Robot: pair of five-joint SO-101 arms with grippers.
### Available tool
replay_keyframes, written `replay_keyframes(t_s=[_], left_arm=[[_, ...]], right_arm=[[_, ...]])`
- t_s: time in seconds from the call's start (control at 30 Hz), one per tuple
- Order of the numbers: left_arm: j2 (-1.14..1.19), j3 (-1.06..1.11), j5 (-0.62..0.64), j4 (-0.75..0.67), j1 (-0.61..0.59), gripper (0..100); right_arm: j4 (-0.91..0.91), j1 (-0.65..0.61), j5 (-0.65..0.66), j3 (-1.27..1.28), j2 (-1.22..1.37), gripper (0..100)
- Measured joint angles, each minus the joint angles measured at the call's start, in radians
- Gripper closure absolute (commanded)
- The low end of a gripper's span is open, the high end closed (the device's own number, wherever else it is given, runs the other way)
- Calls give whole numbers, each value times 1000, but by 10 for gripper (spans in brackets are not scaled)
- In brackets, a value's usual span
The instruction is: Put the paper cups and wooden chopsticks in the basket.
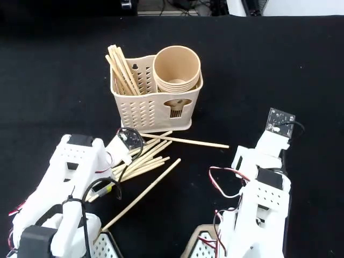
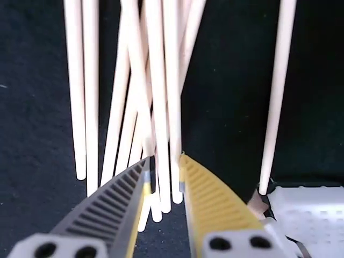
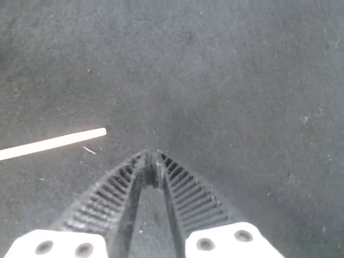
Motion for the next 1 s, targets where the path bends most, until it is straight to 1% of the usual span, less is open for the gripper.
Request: replay_keyframes(t_s=[0.13, 0.43, 0.63, 0.77, 1.0], left_arm=[[2, 6, 0, -49, 0, 894], [-6, 104, 0, -195, -5, 894], [-8, 110, 0, -201, -6, 887], [-2, 124, -2, -212, -6, 809], [-5, 135, -2, -210, 0, 848]], right_arm=[[0, 0, 0, 0, 0, 983], [-2, 0, 0, 0, 0, 983], [-2, 0, 0, 0, 0, 983], [-2, 0, 0, 0, 0, 983], [-2, 0, 0, 0, 0, 983]])
